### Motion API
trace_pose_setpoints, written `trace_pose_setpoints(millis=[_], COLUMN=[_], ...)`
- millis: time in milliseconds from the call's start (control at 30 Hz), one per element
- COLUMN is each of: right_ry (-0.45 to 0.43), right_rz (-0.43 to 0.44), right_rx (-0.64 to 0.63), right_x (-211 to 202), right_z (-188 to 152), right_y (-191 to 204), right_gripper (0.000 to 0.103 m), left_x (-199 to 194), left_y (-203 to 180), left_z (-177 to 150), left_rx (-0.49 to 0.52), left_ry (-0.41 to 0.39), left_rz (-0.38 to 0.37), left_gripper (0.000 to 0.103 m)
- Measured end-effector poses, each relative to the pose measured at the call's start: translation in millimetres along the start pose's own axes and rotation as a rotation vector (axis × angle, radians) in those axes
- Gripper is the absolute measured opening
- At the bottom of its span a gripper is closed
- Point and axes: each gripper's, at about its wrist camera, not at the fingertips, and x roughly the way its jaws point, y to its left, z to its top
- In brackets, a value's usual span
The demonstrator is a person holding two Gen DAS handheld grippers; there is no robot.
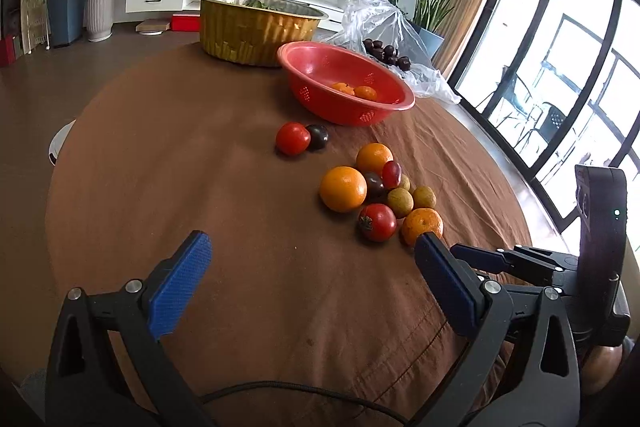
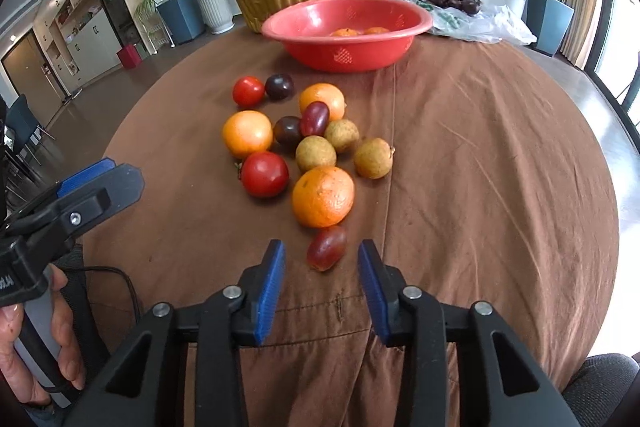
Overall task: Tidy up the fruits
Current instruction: 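Withdraw both tools from the bowl back toward the fruit pile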
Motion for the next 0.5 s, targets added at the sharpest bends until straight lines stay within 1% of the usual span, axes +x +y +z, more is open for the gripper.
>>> trace_pose_setpoints(millis=[167,500], right_ry=[0.013,0.012], right_rz=[-0.016,-0.042], right_rx=[-0.009,-0.036], right_x=[6,11], right_z=[2,2], right_y=[2,6], right_gripper=[0.039,0.029], left_x=[0,4], left_y=[-1,-4], left_z=[-1,-3], left_rx=[0.005,0.025], left_ry=[0.002,0.013], left_rz=[-0.002,0.004], left_gripper=[0.103,0.103])
